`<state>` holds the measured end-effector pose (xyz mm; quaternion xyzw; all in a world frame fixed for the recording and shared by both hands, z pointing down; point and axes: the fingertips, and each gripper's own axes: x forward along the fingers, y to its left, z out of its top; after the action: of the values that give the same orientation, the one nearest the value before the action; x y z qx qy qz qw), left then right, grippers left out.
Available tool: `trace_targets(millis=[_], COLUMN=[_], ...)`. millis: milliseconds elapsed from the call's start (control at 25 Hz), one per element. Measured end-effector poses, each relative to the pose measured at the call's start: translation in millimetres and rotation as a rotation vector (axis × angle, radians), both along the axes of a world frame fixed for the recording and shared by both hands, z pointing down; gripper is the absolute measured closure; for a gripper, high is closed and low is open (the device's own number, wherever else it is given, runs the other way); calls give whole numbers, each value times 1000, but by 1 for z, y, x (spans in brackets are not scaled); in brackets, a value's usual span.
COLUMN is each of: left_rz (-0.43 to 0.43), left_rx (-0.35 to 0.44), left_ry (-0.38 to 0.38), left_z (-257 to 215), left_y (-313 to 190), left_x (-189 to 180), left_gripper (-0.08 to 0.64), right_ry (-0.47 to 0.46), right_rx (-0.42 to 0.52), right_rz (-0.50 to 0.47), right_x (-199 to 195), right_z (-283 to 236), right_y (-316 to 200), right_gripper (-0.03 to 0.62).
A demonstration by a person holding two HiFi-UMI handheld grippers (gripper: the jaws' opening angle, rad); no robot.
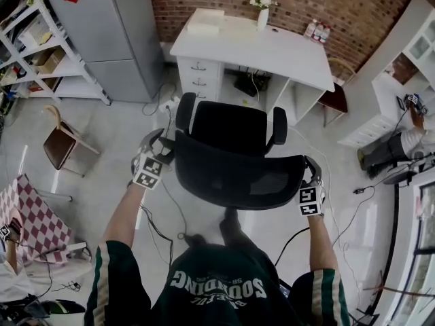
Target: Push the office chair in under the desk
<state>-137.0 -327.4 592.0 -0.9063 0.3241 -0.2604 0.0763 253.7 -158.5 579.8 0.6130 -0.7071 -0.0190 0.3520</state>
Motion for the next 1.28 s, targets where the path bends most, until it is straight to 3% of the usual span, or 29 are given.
trace_targets(millis=[440, 1280], left_rz=[26, -8], left_rx=[14, 5], left_ry=[-14, -42], left_z=[2, 0], left_y=[-39, -128], left_x=[58, 130], left_gripper=[246, 249], right_ry=[-13, -30], right_rx=[28, 52], right_rz=[21, 11], right_x=[56, 134], right_z=[1, -2], right_y=[-37, -131], right_gripper=[324, 324])
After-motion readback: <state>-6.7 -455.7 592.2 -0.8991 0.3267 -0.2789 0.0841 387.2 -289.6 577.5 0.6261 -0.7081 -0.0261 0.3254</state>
